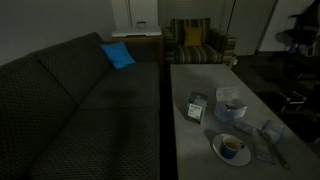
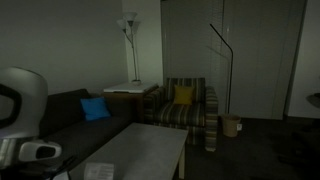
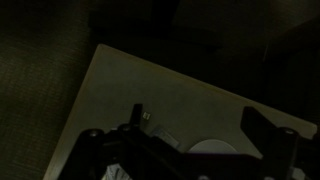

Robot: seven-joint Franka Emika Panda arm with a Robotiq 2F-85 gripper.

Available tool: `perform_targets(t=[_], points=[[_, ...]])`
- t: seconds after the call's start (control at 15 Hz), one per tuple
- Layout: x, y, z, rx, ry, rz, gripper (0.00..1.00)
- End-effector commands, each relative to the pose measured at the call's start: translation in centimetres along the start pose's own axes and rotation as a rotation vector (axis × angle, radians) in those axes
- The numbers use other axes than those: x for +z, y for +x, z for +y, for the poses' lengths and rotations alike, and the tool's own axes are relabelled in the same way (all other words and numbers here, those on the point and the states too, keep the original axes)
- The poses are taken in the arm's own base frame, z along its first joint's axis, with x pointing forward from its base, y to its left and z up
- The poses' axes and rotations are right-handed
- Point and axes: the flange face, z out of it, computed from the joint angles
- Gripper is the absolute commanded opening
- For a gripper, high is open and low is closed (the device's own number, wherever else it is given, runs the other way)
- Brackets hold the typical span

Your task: Put the spoon in the middle of the mug and the thing at the middle of the table

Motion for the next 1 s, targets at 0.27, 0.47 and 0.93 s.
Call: perform_targets(t=[0.27, 0.47, 0.93], points=[[7.2, 1.8, 4.0, -0.007, 0.067, 0.0, 1.0], [7.6, 1.5, 4.0, 0.009, 0.054, -0.023, 1.0], [7.9, 1.8, 3.2, 0.011, 0.035, 0.008, 1.0]])
